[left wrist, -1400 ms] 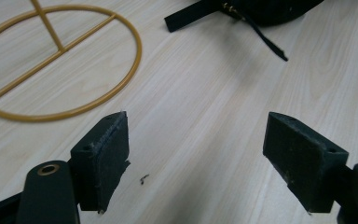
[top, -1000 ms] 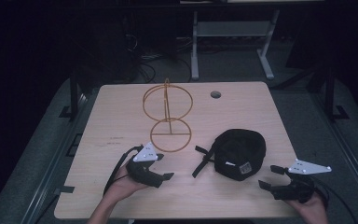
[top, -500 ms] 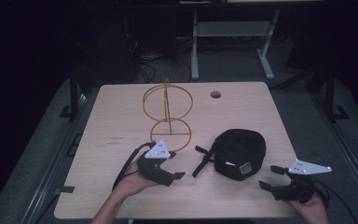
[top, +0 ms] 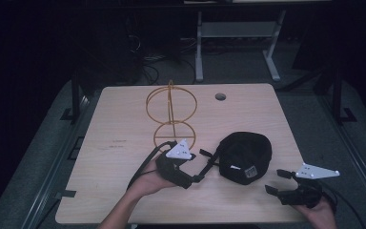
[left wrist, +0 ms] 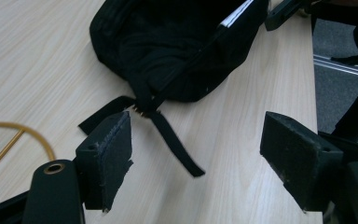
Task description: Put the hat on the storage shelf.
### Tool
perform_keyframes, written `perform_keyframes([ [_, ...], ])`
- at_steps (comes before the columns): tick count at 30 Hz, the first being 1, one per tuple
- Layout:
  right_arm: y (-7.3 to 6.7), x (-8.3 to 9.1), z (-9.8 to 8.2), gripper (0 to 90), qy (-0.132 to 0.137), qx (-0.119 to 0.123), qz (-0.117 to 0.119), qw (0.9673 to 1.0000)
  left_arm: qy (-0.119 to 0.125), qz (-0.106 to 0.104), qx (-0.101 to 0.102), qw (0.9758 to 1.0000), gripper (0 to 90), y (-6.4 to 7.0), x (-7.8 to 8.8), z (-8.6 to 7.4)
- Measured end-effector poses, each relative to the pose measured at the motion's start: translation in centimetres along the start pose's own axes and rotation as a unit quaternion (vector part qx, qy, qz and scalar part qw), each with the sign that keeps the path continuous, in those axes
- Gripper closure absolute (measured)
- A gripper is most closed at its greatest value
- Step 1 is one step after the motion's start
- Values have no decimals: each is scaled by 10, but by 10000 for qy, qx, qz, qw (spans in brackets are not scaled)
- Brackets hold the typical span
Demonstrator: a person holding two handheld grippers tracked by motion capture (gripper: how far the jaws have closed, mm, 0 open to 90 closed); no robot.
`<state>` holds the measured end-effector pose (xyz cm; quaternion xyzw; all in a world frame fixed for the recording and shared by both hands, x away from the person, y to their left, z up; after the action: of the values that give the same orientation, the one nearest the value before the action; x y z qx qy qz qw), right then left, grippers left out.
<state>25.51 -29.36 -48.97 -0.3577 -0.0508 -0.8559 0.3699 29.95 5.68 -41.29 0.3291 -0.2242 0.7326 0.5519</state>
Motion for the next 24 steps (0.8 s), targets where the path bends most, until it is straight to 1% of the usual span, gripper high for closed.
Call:
perform_keyframes([
  [4, 1, 1, 1, 162, 55, -20, 1, 10000, -22, -86, -55, 9999, 248, 3, -6, 8],
  [7, 1, 1, 0, 162, 38, 1, 7, 10000, -75, -116, -100, 9999, 249, 4, -12, 14],
  [11, 1, 1, 0, 162, 69, 3, 14, 10000, -68, -196, -136, 9997, 250, 6, -17, 20],
  [15, 1, 1, 0, 162, 60, -1, 12, 10000, -81, -240, -225, 9994, 252, 8, -22, 27],
  [16, 1, 1, 0, 162, 58, 2, 10, 10000, -79, -258, -256, 9993, 268, 8, -23, 29],
  [18, 0, 1, 0, 162, 40, 14, 13, 10000, -43, -277, -286, 9992, 271, 9, -26, 33],
  [21, 0, 1, 1, 162, 47, 5, 24, 10000, -46, -351, -348, 9988, 271, 12, -30, 41],
  [24, 0, 1, 1, 162, 47, 16, 32, 10000, -74, -365, -440, 9983, 272, 14, -34, 47],
])
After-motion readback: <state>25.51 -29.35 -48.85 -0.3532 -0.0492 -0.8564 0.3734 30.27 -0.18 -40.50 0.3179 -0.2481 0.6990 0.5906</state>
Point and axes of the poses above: each handheld gripper's, and its own axes: x roughly backward along the jaws, z roughly out of its top, y roughly to its right, the point moved 4 cm from there along -x, roughly forward along the jaws, and after that the axes turned 7 degrees about -y, right-handed, at the moved point
